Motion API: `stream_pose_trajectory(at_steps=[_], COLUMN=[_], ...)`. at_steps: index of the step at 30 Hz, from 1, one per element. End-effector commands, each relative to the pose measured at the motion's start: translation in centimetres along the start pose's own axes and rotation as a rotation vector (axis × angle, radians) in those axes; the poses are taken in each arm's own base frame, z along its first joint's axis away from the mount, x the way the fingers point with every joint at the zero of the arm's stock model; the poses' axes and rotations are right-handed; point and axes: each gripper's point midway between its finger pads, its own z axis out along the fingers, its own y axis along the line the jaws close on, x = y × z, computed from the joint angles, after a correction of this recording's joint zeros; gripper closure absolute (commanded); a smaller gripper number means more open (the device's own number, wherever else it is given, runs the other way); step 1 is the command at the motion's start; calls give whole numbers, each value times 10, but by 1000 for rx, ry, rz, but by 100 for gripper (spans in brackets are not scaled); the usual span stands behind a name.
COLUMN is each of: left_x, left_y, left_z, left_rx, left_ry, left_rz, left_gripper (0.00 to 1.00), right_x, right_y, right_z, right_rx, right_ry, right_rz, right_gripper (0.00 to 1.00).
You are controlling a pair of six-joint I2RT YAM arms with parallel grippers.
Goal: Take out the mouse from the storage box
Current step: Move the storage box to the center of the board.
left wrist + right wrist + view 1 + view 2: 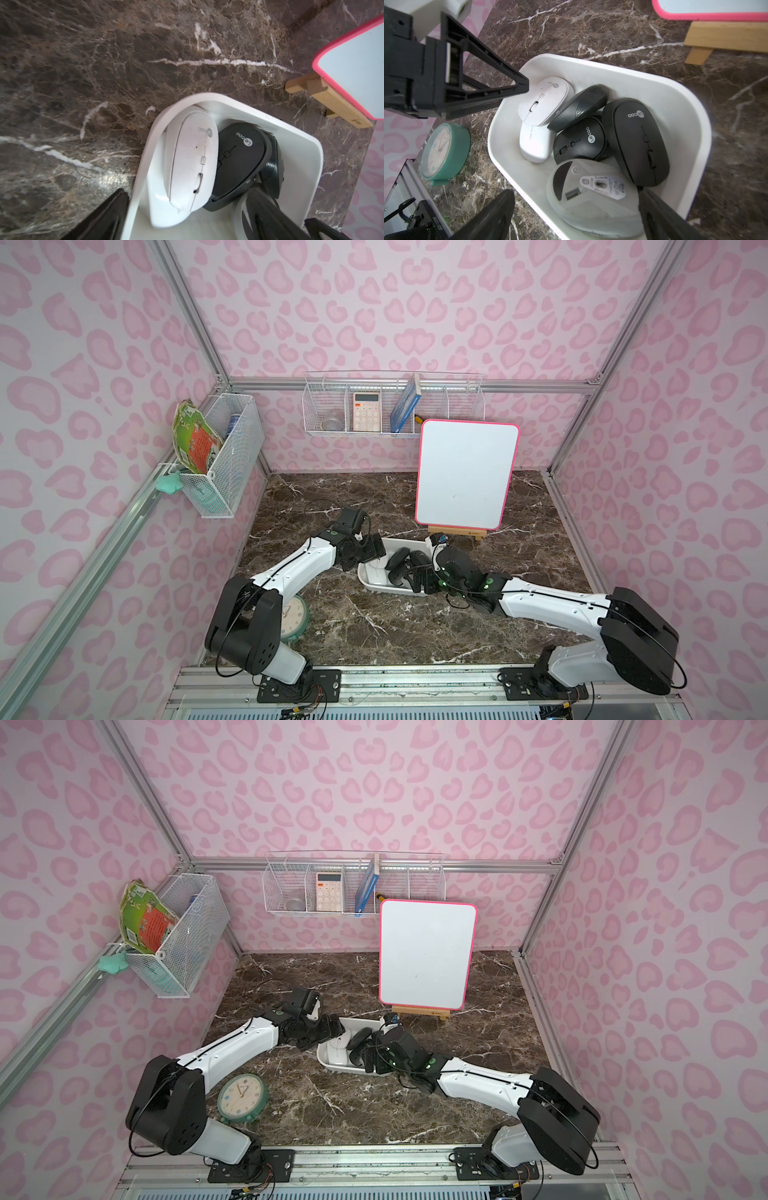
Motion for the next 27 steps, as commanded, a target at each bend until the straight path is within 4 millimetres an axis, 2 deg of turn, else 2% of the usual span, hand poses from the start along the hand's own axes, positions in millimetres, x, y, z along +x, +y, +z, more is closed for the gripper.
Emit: stream_pose_trajectory(at_steps=[1,7,12,14,17,19,22,24,27], left_x=[6,12,13,15,15,16,16,17,20], left_y=[-21,-47,-38,-33,-23,-22,-30,-38,-56], left_z=[5,6,1,3,7,11,19,24,28], left_rx=[43,68,36,16,-22,-12,19,43,66], left_ry=[6,32,6,9,10,23,46,68,86], left_rz=[36,96,101,107,104,96,84,81,103], left_gripper=[7,8,8,8,7,7,7,8,8], right_x=[5,4,-6,-11,-11,-9,-3,0,1], right_y=[-13,-12,-21,-32,-63,-82,-94,-94,-83], right_z=[-4,-6,-19,-26,-36,-40,-40,-37,-32], right_rx=[49,12,68,107,177,174,140,114,48], right_ry=[6,-6,-38,-62,-92,-93,-92,-76,-53], right_rz=[30,89,62,67,116,169,198,216,202], right_gripper=[4,4,4,4,4,4,4,4,5])
